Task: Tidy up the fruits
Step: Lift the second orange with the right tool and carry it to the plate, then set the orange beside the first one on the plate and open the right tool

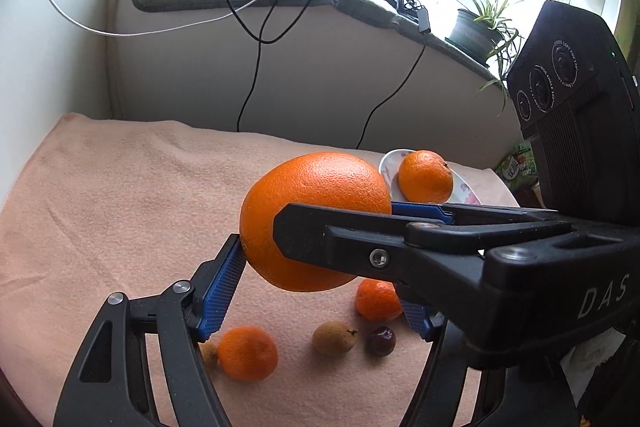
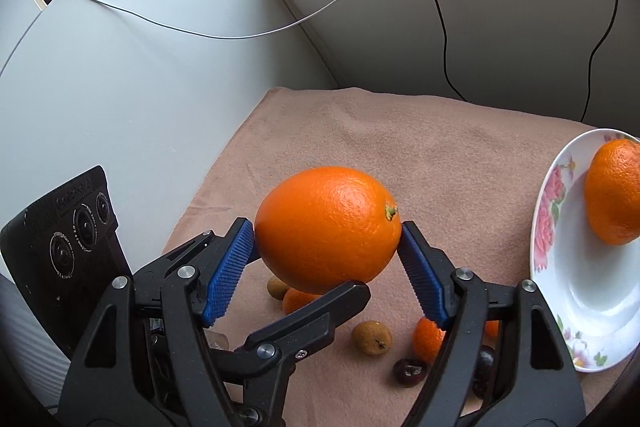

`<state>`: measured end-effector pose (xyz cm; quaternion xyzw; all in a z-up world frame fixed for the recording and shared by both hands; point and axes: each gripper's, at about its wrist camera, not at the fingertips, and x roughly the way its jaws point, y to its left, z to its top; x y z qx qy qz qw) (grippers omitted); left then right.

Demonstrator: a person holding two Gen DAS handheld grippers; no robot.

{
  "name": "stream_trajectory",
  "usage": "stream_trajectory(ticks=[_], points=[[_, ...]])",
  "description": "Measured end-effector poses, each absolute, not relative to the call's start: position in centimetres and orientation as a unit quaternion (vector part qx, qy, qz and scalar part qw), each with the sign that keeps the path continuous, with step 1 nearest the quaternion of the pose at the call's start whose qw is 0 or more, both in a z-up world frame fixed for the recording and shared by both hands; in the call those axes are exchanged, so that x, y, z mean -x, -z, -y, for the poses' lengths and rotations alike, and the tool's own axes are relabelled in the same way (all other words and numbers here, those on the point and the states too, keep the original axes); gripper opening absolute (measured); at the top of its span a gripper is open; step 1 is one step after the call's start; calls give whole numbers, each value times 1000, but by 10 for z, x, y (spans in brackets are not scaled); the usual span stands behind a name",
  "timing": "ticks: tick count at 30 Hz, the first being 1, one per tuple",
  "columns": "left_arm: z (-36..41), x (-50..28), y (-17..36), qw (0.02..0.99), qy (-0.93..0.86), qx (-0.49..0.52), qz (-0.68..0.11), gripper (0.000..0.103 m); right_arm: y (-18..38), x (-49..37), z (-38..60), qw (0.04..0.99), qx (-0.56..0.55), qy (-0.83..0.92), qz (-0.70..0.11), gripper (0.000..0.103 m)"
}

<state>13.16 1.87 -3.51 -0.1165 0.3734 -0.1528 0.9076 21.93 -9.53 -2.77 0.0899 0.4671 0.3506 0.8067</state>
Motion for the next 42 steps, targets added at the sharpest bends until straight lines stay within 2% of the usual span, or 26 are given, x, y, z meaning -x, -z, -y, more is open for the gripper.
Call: stream_trajectory(ticks=[26, 42], points=[[111, -145, 38, 879, 248, 85, -399, 71, 38, -201, 248, 825, -165, -265, -470, 78], [151, -156, 40, 872, 267, 75, -404, 71, 51, -206, 298, 824, -212, -232, -471, 78]])
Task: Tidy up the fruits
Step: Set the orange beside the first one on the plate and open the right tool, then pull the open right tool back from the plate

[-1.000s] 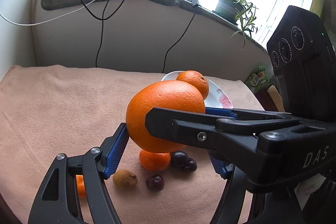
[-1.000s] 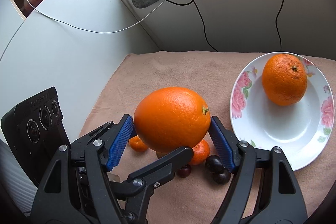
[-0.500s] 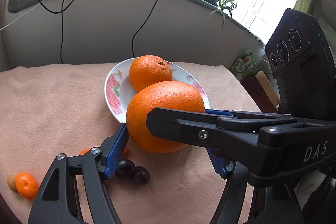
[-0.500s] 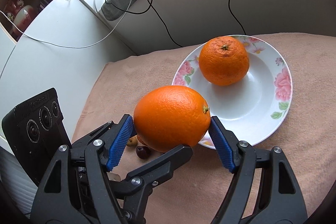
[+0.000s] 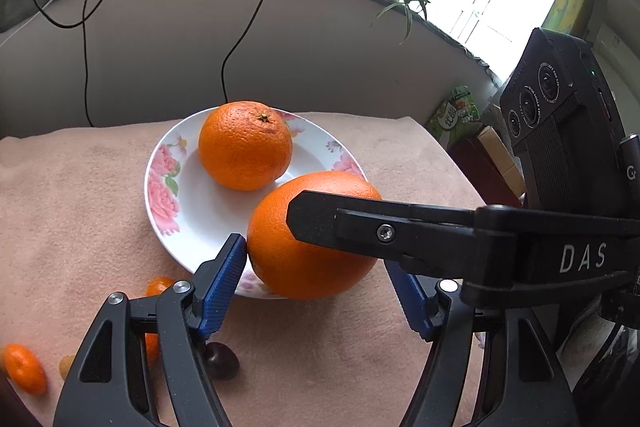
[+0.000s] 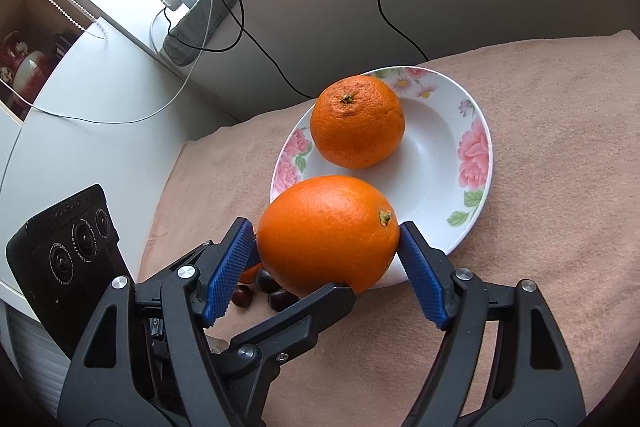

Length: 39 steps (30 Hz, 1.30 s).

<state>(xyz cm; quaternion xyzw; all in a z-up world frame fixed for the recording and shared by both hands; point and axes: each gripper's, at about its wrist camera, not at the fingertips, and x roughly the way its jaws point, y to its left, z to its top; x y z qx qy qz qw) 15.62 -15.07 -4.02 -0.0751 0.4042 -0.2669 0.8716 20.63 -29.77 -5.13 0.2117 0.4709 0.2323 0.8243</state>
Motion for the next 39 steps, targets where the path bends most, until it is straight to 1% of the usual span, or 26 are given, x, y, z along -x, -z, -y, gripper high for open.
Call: stream_trajectory(ticks=[7, 11, 12, 31, 39], points=[[150, -154, 32, 878, 265, 60, -393, 71, 42, -205, 317, 837, -240, -220, -440, 79], [143, -150, 27, 882, 260, 62, -387, 71, 33, -202, 322, 850, -232, -211, -424, 85], [141, -149, 26, 883, 259, 63, -387, 71, 31, -201, 322, 853, -228, -209, -421, 85], [128, -121, 10, 901, 236, 43, -362, 72, 11, -167, 322, 887, -172, -186, -386, 87], [118, -105, 2, 911, 226, 34, -343, 72, 1, -148, 318, 903, -162, -183, -353, 87]])
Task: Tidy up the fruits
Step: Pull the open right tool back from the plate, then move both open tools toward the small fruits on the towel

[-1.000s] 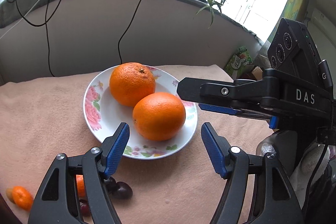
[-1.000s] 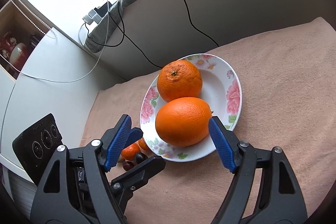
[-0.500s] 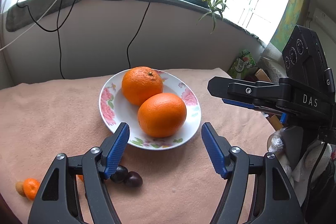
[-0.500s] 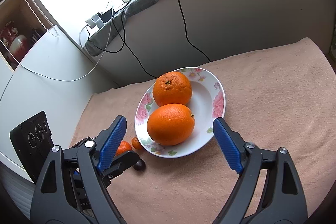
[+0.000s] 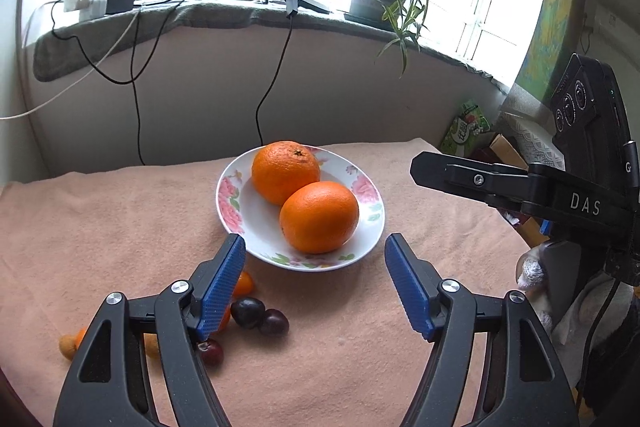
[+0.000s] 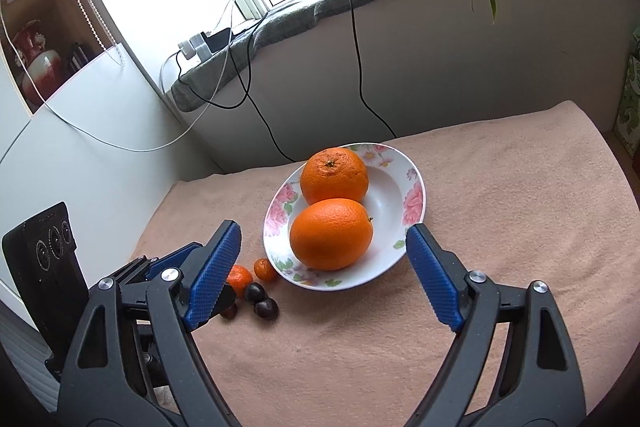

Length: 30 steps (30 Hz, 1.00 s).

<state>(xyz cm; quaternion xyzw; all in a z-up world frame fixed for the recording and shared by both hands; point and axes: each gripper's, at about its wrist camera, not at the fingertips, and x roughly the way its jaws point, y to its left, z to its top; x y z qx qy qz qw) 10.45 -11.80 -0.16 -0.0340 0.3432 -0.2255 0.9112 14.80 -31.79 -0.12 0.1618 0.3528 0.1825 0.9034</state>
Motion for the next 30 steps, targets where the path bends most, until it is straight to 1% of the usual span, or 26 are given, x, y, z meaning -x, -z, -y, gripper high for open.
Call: stream_trajectory(ticks=[6, 11, 19, 30], points=[[104, -94, 1, 917, 212, 33, -335, 72, 3, -135, 307, 908, -153, -190, -341, 87], [84, -86, 5, 923, 192, 34, -331, 72, 6, -125, 293, 916, -123, -192, -331, 87], [31, -74, 20, 930, 138, 60, -335, 72, 21, -114, 259, 915, -54, -198, -347, 87], [-35, -58, 53, 921, 84, 104, -366, 72, 52, -116, 231, 894, -28, -230, -382, 87]])
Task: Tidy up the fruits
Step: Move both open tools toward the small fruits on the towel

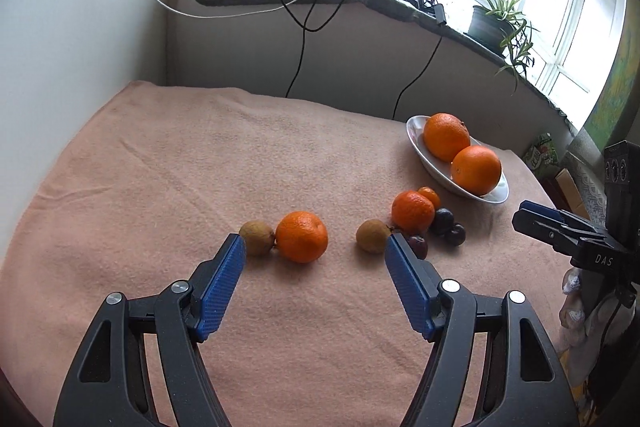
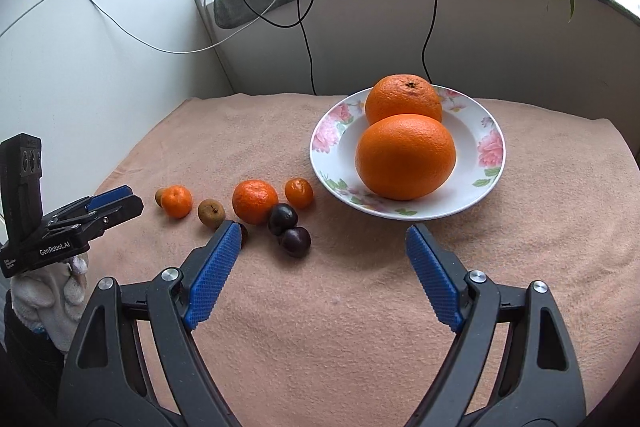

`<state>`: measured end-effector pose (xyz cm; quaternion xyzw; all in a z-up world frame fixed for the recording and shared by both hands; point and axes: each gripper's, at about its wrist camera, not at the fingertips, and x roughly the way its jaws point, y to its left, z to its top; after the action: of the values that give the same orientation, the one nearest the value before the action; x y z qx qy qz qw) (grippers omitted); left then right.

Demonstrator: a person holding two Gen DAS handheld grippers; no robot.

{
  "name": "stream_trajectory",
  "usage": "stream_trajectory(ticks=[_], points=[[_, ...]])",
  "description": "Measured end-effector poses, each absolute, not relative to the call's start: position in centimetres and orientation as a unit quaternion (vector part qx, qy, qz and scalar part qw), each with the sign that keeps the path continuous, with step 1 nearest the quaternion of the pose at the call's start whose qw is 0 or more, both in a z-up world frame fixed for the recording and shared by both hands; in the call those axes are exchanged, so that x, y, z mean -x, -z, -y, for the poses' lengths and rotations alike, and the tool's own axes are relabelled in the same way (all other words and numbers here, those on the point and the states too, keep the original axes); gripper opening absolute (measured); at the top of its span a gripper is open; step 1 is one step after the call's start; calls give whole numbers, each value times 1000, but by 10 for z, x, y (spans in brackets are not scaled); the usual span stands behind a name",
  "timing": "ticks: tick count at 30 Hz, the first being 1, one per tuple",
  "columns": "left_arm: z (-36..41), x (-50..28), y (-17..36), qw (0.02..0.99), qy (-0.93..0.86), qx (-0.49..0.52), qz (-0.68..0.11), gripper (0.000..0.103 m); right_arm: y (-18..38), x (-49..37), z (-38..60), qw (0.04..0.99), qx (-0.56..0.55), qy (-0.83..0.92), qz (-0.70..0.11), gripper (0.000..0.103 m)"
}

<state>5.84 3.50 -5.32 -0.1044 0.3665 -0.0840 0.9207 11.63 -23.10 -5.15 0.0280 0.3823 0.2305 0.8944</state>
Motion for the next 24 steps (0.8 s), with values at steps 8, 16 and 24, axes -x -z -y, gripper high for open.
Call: stream_trajectory(ticks=[8, 16, 24], points=[[-54, -64, 67, 912, 81, 133, -379, 63, 66, -116, 210, 884, -4, -248, -397, 83], [-34, -69, 68, 914, 102, 95, -381, 57, 78, -121, 200, 873, 8, -254, -417, 73], [-53, -74, 70, 916, 80, 110, -378, 52, 81, -124, 198, 871, 9, -253, -421, 66]])
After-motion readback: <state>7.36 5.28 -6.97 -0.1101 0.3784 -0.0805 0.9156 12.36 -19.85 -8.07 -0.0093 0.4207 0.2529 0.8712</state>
